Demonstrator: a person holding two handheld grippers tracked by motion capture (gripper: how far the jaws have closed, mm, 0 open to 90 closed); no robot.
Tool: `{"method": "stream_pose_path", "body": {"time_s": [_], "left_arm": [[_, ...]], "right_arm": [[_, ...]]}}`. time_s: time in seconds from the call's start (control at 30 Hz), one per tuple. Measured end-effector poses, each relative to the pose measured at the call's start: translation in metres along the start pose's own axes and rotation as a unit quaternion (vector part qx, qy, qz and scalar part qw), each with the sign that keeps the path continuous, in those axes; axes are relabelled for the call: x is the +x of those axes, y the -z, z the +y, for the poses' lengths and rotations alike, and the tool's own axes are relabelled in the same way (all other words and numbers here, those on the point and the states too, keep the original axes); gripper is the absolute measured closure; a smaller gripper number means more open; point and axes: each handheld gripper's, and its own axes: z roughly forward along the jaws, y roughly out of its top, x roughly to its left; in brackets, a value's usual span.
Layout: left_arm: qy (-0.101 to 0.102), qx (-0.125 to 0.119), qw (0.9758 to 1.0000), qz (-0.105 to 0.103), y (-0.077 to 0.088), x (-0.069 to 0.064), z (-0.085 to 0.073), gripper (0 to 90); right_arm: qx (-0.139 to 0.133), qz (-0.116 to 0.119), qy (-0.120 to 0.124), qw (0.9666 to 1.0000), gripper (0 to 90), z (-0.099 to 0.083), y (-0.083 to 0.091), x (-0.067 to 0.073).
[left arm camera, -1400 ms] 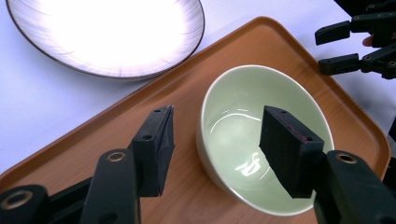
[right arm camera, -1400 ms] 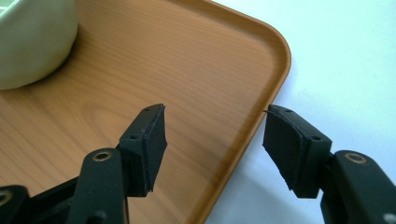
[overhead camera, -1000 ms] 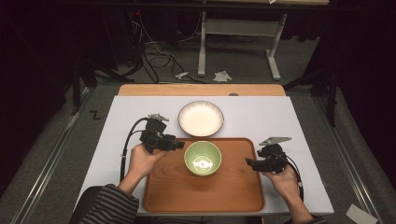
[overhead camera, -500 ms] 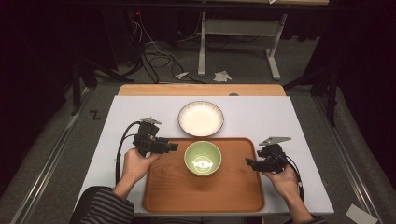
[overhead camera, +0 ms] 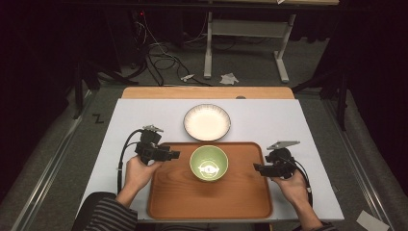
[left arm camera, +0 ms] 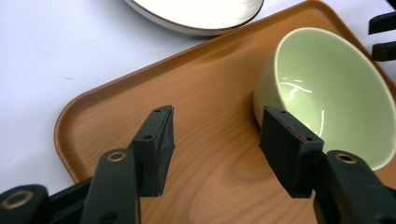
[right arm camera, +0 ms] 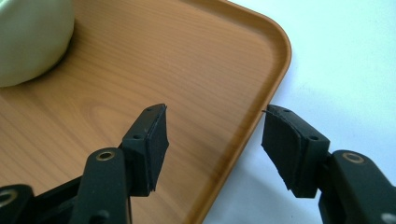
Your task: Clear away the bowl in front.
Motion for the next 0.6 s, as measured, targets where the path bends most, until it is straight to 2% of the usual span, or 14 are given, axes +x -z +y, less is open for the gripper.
{"method": "stream_pose_path", "body": {"time_s": [0.27, 0.47, 0.53, 0.6], "left_arm": [[-0.001, 0.006, 0.9999, 0.009, -0.006, 0.002, -0.006, 44.7], [0.005, 0.010, 0.9999, 0.009, -0.012, 0.004, -0.010, 44.6], [0.002, 0.010, 0.9998, 0.018, -0.014, 0.004, -0.011, 44.6], [0.003, 0.010, 0.9998, 0.018, -0.016, 0.004, -0.012, 44.5]], "right_arm": [[0.001, 0.001, 0.000, 1.0000, 41.9, -0.001, 0.000, 0.000], [0.001, 0.001, -0.001, 1.0000, 41.8, -0.001, 0.000, 0.001], [0.001, 0.002, 0.000, 1.0000, 41.8, -0.001, 0.000, 0.001], [0.000, 0.003, 0.003, 1.0000, 41.8, -0.001, 0.000, 0.001]]}}
